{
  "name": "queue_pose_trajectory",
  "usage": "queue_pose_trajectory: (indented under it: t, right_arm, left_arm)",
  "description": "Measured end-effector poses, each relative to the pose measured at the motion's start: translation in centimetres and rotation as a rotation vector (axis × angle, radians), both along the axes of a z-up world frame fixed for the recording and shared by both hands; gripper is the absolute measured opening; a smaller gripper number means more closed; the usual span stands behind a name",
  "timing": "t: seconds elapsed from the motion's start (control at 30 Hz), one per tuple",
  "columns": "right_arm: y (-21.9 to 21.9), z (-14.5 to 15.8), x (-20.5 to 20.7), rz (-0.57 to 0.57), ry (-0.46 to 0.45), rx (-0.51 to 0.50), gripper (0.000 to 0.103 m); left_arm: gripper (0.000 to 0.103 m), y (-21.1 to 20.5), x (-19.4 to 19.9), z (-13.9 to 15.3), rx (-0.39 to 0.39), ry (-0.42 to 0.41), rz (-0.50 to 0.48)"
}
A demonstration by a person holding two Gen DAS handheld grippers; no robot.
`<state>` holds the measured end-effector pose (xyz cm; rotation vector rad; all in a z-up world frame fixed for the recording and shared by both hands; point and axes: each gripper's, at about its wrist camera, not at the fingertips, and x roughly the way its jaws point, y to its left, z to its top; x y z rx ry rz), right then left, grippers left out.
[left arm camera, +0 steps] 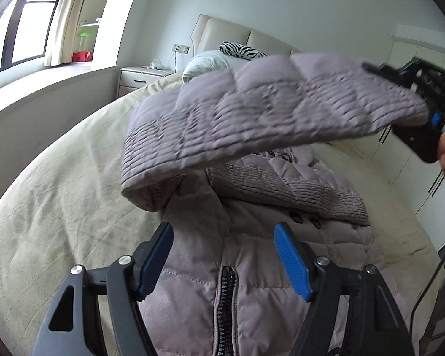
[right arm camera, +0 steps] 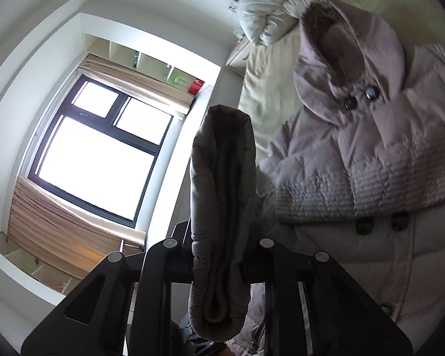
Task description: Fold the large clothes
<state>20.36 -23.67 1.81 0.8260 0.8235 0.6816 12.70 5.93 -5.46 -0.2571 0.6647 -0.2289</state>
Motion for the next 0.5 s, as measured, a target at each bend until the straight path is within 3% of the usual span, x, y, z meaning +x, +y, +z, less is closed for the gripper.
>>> queue_pose_trajectory:
  t: [0.13,0.3,0.37,0.43,0.5]
  right_arm:
    - [-0.2,8.1,0.7,0.013,-0.142,0.007,0.019]
    - [0.0,14.6,0.0,0.033,-0.268,-0.011,0.019]
    - [-0.6,16.2,-0.7,0.029,-0.298,-0.020,0.019]
    - [-2.1,16.6,-0.8,0.011,-0.316,-0.036,0.019]
    - [-4.4,15.5,-0.7,-0.019,-0.307,-0.047,0.019]
  left_arm:
    - [0.074,0.7,3.6,-0.1,0.008,0.009,0.069]
    - [0.073,1.6,9.9,-1.3,0.002,0.074,0.144]
    - [0.062,1.8,12.0,-2.1,-0.002,0.105,0.164]
    - [0.045,2.2,13.5,-2.8,-0.044,0.135,0.169]
    - [0.037,1.9,14.4,-3.1,-0.018,0.142,0.185]
